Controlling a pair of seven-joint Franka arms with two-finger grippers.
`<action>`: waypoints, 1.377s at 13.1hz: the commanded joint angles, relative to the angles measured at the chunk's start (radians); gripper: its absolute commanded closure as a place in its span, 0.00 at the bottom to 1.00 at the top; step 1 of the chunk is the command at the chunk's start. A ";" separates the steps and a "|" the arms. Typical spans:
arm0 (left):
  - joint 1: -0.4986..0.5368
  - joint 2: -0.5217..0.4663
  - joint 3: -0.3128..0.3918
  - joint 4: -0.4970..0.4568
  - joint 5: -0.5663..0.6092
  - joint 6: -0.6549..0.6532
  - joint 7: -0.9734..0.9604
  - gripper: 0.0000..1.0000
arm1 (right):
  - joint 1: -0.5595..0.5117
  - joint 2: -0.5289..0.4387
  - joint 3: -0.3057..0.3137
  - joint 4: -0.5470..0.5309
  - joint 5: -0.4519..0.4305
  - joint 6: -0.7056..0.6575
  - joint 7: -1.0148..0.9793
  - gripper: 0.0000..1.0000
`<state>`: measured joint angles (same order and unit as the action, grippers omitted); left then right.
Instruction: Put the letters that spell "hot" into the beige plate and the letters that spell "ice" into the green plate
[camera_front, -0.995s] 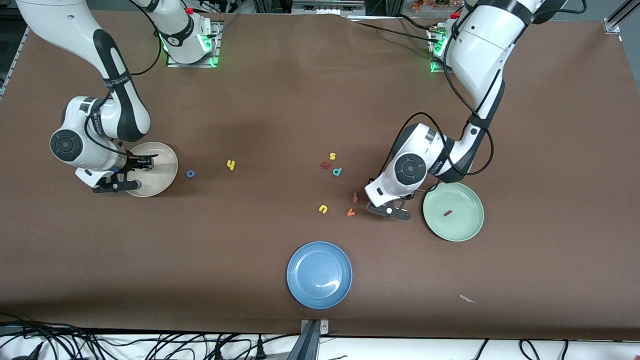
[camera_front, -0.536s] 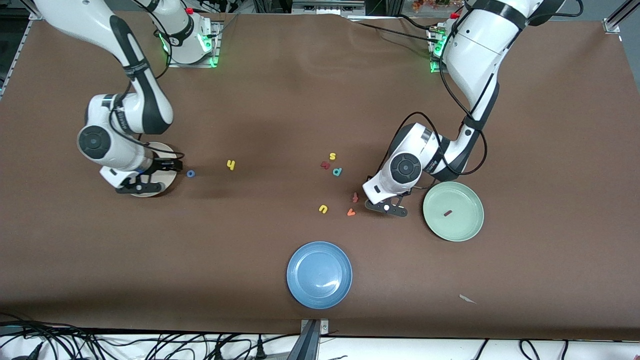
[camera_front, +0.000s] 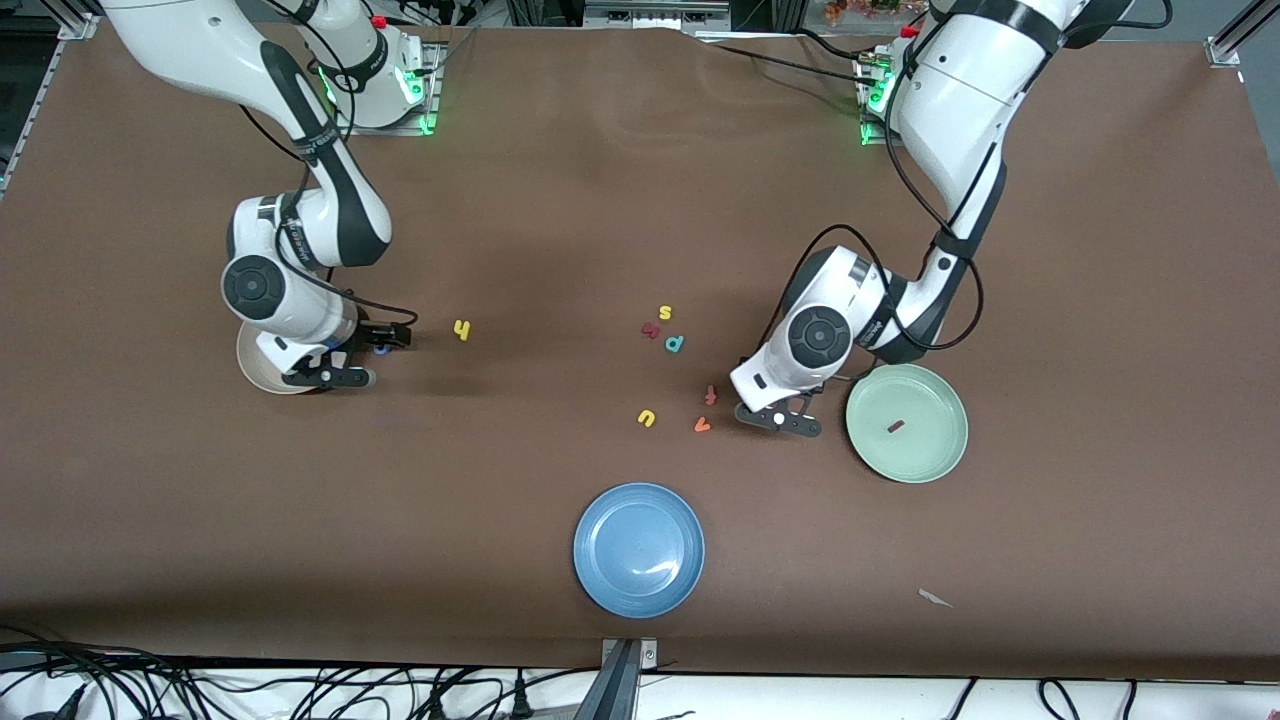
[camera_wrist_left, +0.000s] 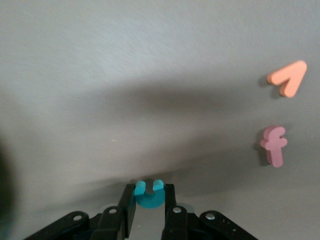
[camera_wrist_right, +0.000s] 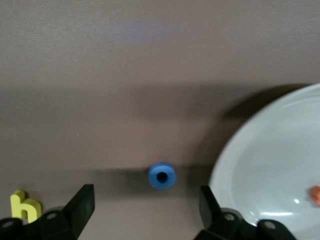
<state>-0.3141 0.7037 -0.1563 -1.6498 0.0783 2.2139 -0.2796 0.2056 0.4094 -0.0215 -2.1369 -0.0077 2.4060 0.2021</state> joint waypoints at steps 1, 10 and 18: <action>0.082 -0.096 -0.002 -0.011 0.003 -0.092 0.133 0.92 | 0.006 0.015 0.002 -0.015 0.008 0.051 0.002 0.24; 0.208 -0.082 -0.003 -0.030 -0.006 -0.148 0.290 0.00 | 0.006 0.031 -0.008 -0.051 -0.012 0.102 -0.240 0.32; 0.176 -0.104 -0.124 -0.079 -0.011 -0.180 0.042 0.06 | 0.005 0.031 -0.023 -0.052 -0.012 0.099 -0.293 0.59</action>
<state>-0.1234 0.6203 -0.2653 -1.6880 0.0773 2.0368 -0.1844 0.2112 0.4436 -0.0444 -2.1743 -0.0118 2.4888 -0.0798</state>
